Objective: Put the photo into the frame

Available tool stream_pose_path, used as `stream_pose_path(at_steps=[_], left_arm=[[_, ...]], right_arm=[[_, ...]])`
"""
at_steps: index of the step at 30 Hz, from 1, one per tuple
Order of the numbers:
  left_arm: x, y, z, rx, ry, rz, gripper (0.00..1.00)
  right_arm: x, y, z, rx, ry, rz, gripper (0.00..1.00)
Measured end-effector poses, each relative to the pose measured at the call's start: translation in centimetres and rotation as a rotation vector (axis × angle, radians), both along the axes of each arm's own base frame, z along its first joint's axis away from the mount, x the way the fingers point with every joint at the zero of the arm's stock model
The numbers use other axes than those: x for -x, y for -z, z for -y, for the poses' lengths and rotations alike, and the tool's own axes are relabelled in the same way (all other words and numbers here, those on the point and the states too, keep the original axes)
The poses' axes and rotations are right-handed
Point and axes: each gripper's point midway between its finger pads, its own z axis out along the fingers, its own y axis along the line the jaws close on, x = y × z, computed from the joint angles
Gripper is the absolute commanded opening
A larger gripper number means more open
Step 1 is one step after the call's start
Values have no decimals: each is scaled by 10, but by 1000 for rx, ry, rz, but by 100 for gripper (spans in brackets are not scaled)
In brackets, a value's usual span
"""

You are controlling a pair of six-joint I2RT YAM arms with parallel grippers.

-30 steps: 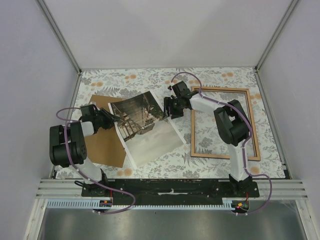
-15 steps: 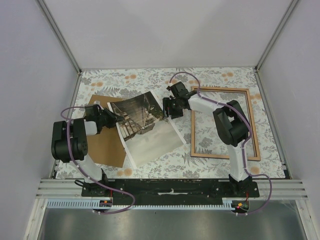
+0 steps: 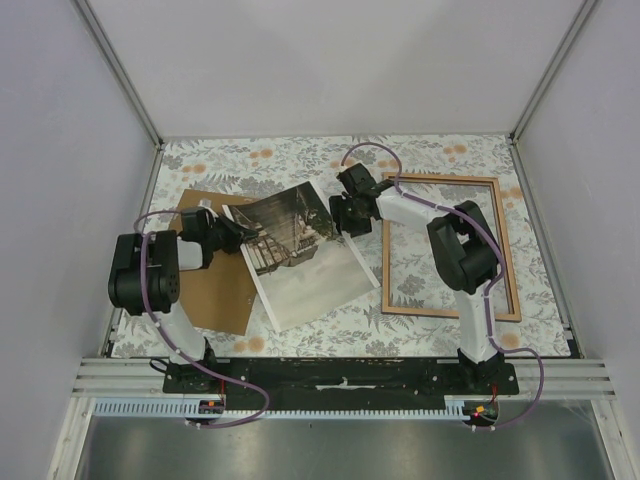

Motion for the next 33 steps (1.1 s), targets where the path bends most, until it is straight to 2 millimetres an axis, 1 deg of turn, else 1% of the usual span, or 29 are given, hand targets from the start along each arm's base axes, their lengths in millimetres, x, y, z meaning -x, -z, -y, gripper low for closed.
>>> stream_pose_path(at_steps=[2, 4, 6, 9, 11, 13, 16, 17, 19, 21, 23, 25, 28, 31, 33], left_arm=[[1, -1, 3, 7, 7, 0, 10], [1, -2, 4, 9, 12, 0, 3], [4, -7, 5, 8, 14, -4, 2], [4, -25, 4, -4, 21, 6, 2], [0, -46, 3, -22, 32, 38, 2], [-6, -72, 2, -41, 44, 89, 2], [-16, -108, 2, -61, 60, 157, 2], [-18, -118, 2, -66, 65, 174, 2], [-21, -132, 3, -70, 76, 197, 2], [-18, -138, 5, -67, 91, 198, 2], [-13, -140, 8, -58, 113, 192, 2], [-7, -143, 12, -55, 132, 186, 2], [1, -151, 20, -61, 172, 198, 2], [4, -169, 33, -75, 222, 241, 2], [6, -187, 42, -81, 263, 293, 2]], right_arm=[[1, 0, 3, 11, 5, -2, 65], [3, 0, 5, 20, 8, -3, 66], [7, -1, 11, 40, 14, -11, 66], [9, -8, 16, 58, 22, -7, 68], [9, -19, 20, 64, 27, 12, 68], [7, -36, 23, 64, 33, 48, 70], [6, -75, 24, 57, 38, 141, 70], [6, -91, 24, 57, 38, 185, 70], [12, -122, 17, 48, 26, 266, 70], [23, -145, 7, 31, 3, 324, 70], [32, -159, -3, 16, -19, 356, 71], [37, -165, -6, 11, -28, 372, 72], [32, -164, 2, 35, -14, 377, 73], [29, -164, 7, 51, -12, 379, 74], [27, -169, 8, 51, -16, 391, 75]])
